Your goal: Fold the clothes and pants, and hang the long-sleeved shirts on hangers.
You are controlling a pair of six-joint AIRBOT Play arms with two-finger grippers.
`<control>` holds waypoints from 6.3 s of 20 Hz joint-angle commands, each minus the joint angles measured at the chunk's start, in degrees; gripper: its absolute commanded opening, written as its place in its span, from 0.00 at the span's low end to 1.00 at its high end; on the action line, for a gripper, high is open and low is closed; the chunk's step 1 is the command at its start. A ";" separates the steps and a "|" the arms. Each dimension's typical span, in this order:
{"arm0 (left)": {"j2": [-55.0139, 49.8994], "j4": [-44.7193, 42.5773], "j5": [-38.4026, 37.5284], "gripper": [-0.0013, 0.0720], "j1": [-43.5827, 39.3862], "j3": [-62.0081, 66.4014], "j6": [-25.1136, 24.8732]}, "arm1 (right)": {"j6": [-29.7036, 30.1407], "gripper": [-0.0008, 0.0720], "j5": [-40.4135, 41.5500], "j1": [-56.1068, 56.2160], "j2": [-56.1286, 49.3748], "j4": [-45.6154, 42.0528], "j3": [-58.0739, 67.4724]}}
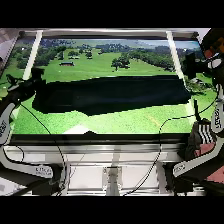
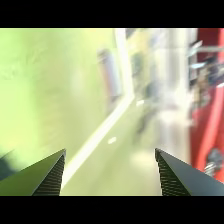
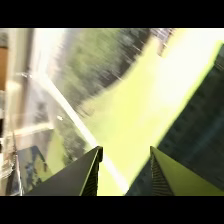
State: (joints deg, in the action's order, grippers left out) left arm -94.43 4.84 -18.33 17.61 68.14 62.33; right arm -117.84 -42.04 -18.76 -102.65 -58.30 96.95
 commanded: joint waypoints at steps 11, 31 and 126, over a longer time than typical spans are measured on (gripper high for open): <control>4.46 -19.65 -29.44 0.06 15.23 9.79 -7.06 | 32.37 0.03 -33.79 -1.88 -1.92 15.23 20.02; -10.45 -51.41 -57.90 0.77 24.04 18.21 -7.61 | 29.94 0.96 -50.64 5.73 -3.54 34.32 18.78; 8.26 -46.38 -55.54 0.06 -25.70 23.21 14.86 | 4.57 0.03 -29.57 30.64 -0.42 -25.75 18.78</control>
State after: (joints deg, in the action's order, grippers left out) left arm -83.66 -41.54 -79.37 -0.73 91.31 74.83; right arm -114.06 -65.36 19.16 -110.19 -72.58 115.70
